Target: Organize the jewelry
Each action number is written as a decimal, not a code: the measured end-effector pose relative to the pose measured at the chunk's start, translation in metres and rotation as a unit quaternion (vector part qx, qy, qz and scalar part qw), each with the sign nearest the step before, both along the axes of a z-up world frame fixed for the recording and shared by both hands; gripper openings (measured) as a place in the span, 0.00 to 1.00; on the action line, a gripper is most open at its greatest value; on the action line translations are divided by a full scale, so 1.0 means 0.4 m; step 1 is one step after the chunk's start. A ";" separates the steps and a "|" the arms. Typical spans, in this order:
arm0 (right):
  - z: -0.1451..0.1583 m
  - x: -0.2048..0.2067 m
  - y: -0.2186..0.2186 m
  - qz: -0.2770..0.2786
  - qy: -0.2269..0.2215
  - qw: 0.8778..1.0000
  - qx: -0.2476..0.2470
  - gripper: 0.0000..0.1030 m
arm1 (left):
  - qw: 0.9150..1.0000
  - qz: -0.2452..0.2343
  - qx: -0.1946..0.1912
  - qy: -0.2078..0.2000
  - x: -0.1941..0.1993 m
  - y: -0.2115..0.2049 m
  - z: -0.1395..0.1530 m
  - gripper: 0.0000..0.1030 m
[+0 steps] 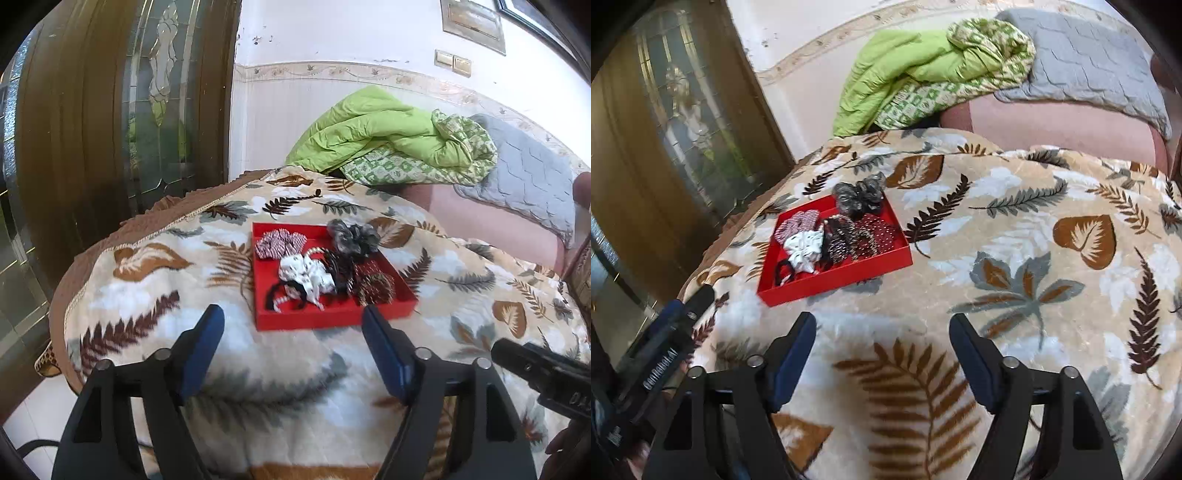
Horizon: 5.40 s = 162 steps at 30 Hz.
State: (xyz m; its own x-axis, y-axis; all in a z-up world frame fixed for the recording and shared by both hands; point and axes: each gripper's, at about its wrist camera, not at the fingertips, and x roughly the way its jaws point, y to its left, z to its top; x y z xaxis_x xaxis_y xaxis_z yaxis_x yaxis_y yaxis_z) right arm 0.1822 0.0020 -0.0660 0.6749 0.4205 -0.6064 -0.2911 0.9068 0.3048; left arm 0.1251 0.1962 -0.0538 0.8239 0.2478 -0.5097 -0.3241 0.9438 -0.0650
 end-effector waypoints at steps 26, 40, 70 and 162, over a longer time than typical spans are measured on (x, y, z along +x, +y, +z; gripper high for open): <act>0.031 -0.138 -0.030 -0.018 -0.005 1.000 0.015 0.85 | 0.999 -0.012 0.028 0.033 -0.110 -0.077 0.048 0.76; 0.088 -0.151 -0.054 -0.030 -0.030 0.999 0.031 0.87 | 0.998 0.006 0.052 0.039 -0.125 -0.087 0.096 0.80; 0.068 -0.142 0.051 -0.009 -0.059 0.998 -0.027 0.88 | 0.997 0.014 0.036 0.064 -0.096 -0.014 0.021 0.81; 0.040 -0.128 0.087 -0.002 -0.053 0.997 -0.049 0.88 | 0.997 0.017 0.048 0.060 -0.084 -0.001 -0.019 0.81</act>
